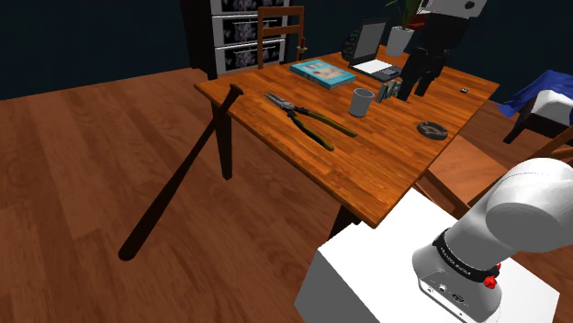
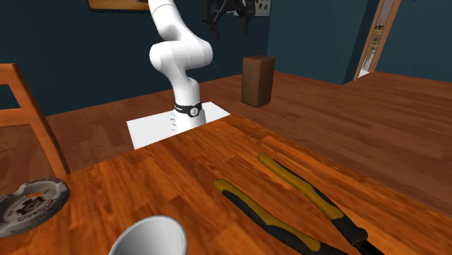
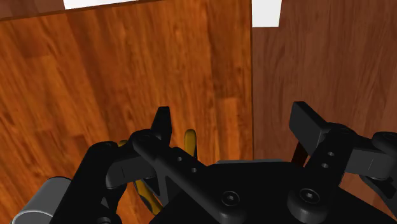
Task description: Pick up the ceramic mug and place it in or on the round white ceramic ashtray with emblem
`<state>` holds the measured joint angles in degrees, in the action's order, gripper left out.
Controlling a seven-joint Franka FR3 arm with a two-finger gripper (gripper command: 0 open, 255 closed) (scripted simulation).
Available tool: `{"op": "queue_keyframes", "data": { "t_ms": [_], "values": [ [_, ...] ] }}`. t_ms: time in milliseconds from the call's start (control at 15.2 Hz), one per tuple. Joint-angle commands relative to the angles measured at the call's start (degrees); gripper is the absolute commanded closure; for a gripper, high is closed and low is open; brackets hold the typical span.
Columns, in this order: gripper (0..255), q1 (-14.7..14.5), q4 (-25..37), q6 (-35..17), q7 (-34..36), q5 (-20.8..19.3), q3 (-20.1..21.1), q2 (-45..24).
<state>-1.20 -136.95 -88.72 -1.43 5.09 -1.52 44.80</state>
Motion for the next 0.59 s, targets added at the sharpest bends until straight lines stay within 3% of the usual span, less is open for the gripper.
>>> {"op": "queue_keyframes", "data": {
  "t_ms": [0,528],
  "values": [
    [0,0.00,0.00,0.00,0.00,0.00,0.00,0.00],
    [0,2.32,1.38,-11.34,-6.12,-4.81,-4.54,-12.35]
  ]
}}
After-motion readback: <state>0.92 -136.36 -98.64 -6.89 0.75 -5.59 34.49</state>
